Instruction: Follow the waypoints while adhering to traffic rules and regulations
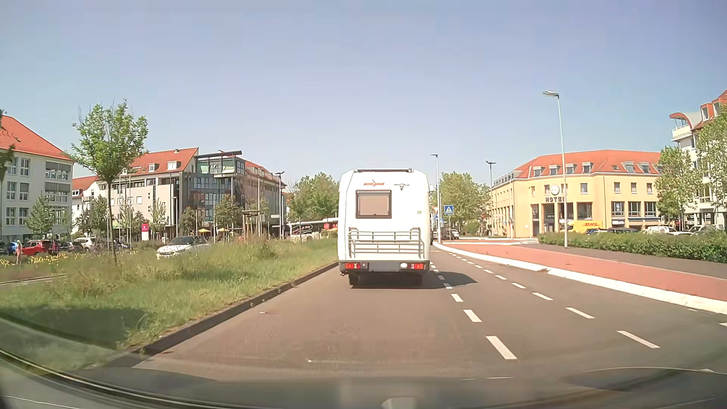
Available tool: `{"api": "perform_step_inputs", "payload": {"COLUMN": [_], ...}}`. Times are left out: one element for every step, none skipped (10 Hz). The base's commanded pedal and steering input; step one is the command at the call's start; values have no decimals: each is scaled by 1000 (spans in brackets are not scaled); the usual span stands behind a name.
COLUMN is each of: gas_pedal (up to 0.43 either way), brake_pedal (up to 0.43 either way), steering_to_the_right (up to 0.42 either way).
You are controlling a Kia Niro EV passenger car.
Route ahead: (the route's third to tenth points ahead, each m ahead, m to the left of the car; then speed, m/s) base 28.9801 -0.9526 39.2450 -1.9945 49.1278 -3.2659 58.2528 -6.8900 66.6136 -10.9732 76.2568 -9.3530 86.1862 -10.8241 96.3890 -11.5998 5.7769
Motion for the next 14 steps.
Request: {"api": "perform_step_inputs", "payload": {"gas_pedal": [0,0,0,0,0,0,0,0,0,0,0,0,0,0], "brake_pedal": [177,165,146,134,122,122,128,122,128,128,122,122,122,116], "steering_to_the_right": [5,7,8,12,16,23,25,26,26,26,28,31,31,27]}}
